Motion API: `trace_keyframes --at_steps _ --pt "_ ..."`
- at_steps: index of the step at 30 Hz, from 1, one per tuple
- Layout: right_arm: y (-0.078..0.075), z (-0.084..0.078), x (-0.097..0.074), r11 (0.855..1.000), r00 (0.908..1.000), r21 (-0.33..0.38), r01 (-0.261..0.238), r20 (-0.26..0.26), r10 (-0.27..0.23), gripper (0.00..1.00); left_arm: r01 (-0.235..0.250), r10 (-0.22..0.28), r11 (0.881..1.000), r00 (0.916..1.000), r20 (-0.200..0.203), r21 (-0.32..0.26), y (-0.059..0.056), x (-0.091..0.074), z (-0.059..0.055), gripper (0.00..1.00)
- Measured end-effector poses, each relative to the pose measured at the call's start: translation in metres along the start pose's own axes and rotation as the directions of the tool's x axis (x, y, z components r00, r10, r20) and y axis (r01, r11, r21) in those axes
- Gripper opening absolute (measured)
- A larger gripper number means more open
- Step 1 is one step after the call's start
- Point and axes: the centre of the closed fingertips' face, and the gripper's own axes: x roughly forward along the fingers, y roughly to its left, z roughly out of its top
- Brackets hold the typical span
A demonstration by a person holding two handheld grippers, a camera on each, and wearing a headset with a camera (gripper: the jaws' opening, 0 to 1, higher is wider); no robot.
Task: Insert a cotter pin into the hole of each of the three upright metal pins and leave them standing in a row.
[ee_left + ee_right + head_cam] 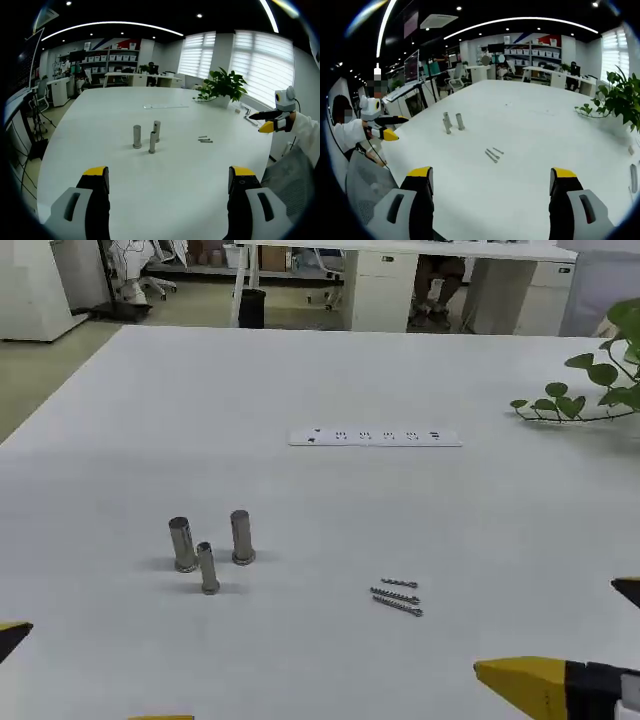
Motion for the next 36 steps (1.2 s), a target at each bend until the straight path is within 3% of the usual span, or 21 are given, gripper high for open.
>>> trace_keyframes --at_steps 8,10,12,19,24,28,30,32,36 --pt "-0.003 -0.004 -0.002 1.0 0.9999 0.002 0.005 -0.014 -0.005 0.94 -0.031 0.031 0.999 0.9995 -0.006 0.01 0.017 0.019 0.003 0.86" --pt "-0.005 -0.004 -0.003 1.0 0.9999 0.005 0.01 -0.013 -0.01 0.94 -0.018 0.019 0.999 0.9998 0.006 -0.037 0.019 0.026 0.002 0.83" --pt "-0.006 -0.004 -0.004 1.0 0.9998 0.01 0.012 -0.014 -0.012 0.93 -0.022 0.022 0.999 0.9998 0.001 -0.039 0.022 0.033 0.001 0.82" --pt "-0.009 -0.007 -0.006 1.0 0.9994 0.009 0.023 -0.027 -0.023 0.93 -0.013 0.013 0.999 0.9999 0.002 -0.051 0.024 0.051 0.001 0.79" --pt "-0.009 -0.007 -0.007 1.0 0.9992 0.009 0.027 -0.03 -0.027 0.93 -0.009 0.01 0.999 0.9999 0.012 -0.04 0.02 0.051 0.004 0.7" --pt "-0.007 -0.004 -0.009 1.0 0.9994 0.003 0.029 -0.021 -0.029 0.93 0.043 -0.042 0.999 0.9989 0.023 -0.023 0.001 0.03 0.009 0.77" --pt "-0.006 -0.003 -0.01 1.0 0.9995 0.005 0.028 -0.014 -0.028 0.93 0.054 -0.054 0.998 0.9982 0.026 0.01 -0.013 0.013 0.01 0.89" --pt "-0.003 -0.004 -0.01 1.0 0.9998 0.01 0.017 -0.009 -0.017 0.93 0.086 -0.086 0.996 0.9959 0.027 0.006 -0.03 -0.006 0.008 0.99" --pt "0.001 -0.006 -0.008 1.0 1.0 0.03 -0.006 0.0 0.006 0.93 0.163 -0.161 0.986 0.9854 0.057 -0.032 -0.064 -0.035 0.004 0.99"
